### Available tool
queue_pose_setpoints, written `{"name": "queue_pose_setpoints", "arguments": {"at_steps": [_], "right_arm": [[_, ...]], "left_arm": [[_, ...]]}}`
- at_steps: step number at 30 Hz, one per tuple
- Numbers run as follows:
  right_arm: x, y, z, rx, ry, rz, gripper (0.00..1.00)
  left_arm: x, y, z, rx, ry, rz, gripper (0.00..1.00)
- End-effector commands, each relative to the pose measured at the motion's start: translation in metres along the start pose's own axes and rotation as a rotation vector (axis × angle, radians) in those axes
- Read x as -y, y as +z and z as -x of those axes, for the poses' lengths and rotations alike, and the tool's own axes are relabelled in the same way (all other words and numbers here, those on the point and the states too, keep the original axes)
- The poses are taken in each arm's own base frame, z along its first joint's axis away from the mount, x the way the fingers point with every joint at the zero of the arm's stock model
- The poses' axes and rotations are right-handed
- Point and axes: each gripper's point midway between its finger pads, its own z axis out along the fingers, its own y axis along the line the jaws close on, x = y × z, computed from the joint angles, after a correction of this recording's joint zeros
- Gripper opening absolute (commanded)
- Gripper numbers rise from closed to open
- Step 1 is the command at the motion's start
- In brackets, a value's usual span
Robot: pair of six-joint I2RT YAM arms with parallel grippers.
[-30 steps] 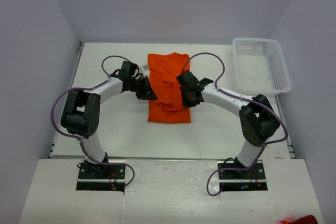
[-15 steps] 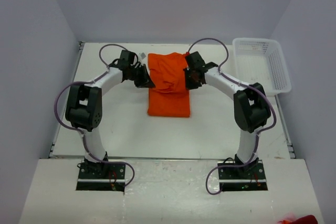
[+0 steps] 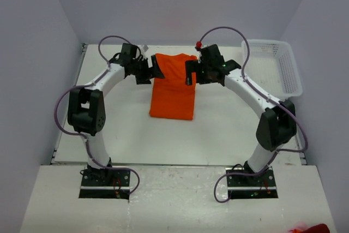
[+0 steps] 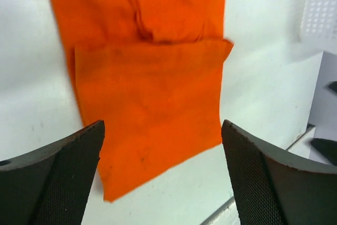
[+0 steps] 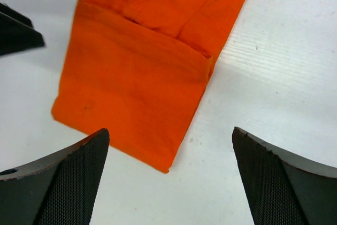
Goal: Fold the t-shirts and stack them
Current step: Fold the folded rectangular tshirt in 1/3 of the way
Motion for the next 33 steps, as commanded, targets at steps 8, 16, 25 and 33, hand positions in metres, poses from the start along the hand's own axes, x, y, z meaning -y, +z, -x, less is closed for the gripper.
{"name": "queue_pose_setpoints", "arguments": {"at_steps": [8, 16, 25, 33], "right_arm": [[-0.019, -0.029, -0.055, -0.043, 0.065, 0.172, 0.00], [-0.032, -0.022, -0.121, -0.131, 0.227, 0.321, 0.90], [-0.034, -0.003, -0.166, -0.188, 0.342, 0.382, 0.88], [-0.022, 0.037, -0.159, -0.214, 0.412, 0.274, 0.81]], "left_arm": [[0.013, -0.024, -0.049, -0.058, -0.005, -0.082, 0.15], [-0.017, -0.048, -0.103, -0.091, 0.013, -0.026, 0.51], [-0.042, -0.055, -0.141, -0.142, -0.036, -0.053, 0.53], [-0.044, -0.055, -0.145, -0.147, -0.037, -0.068, 0.53]]}}
